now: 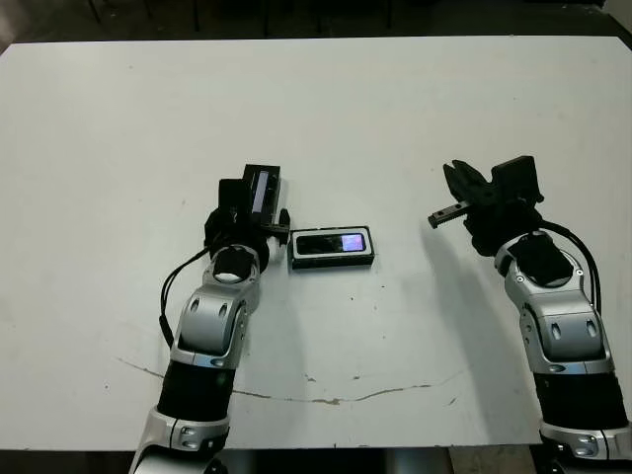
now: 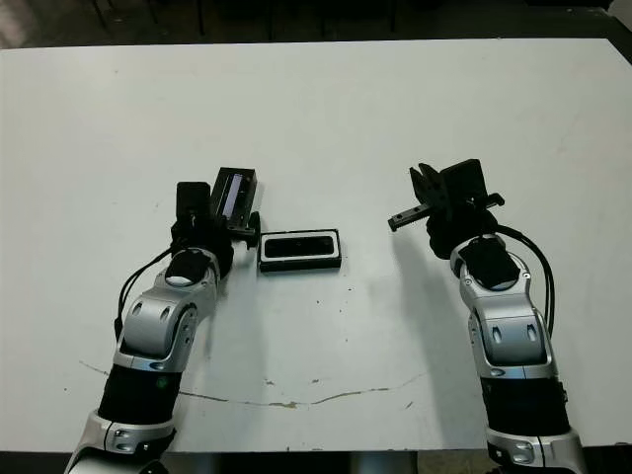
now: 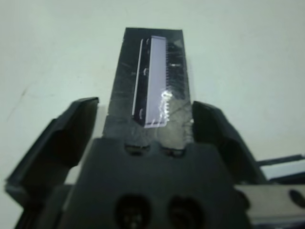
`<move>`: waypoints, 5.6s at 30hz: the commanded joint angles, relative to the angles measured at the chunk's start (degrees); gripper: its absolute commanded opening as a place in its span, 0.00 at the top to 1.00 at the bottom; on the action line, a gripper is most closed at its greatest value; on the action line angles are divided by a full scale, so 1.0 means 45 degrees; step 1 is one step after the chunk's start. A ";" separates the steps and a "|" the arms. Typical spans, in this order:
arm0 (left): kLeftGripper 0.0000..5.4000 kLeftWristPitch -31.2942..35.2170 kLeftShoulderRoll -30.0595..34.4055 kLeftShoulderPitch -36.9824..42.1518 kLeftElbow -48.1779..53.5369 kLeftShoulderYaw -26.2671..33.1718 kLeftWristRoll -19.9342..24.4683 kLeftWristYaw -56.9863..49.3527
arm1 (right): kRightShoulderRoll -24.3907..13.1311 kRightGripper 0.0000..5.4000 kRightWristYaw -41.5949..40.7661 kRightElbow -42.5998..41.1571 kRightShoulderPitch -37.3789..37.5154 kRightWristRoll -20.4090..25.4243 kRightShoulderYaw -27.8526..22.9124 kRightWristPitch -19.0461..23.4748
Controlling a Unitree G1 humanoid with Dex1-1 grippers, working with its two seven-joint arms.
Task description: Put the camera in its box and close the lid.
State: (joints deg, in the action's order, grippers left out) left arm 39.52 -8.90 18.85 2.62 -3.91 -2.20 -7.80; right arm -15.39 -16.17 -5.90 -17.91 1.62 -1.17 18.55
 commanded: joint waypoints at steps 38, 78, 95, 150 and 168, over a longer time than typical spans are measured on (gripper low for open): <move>0.48 -0.3415 0.8631 0.2808 -0.2872 0.0570 0.3803 1.4278 | -0.0236 1.00 -0.0162 0.0272 0.0251 0.0348 -0.0252 0.0230; 0.48 -0.5777 0.6495 0.4559 -0.8054 -0.1762 0.3637 1.9148 | -0.0744 1.00 -0.0510 0.0512 0.0118 0.0418 -0.0305 -0.0046; 0.48 -0.5905 0.6343 0.4665 -0.8406 -0.1872 0.3313 1.9210 | -0.0812 1.00 -0.0586 0.0464 0.0167 0.0564 -0.0355 0.0149; 0.48 -0.7065 0.6168 0.4977 -0.9701 -0.1309 0.2938 1.9152 | -0.1175 1.00 -0.0999 0.0596 0.0112 0.0618 -0.0260 0.0478; 0.48 -0.7017 0.5998 0.5349 -1.0908 -0.1969 0.2398 2.0480 | -0.1340 1.00 -0.1018 0.0455 0.0299 0.0562 -0.0269 0.0417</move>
State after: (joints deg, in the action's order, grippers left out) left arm 7.78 17.97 43.40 -45.22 -11.62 9.76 82.97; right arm -20.54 -20.24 -3.98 -17.94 4.38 -2.44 20.06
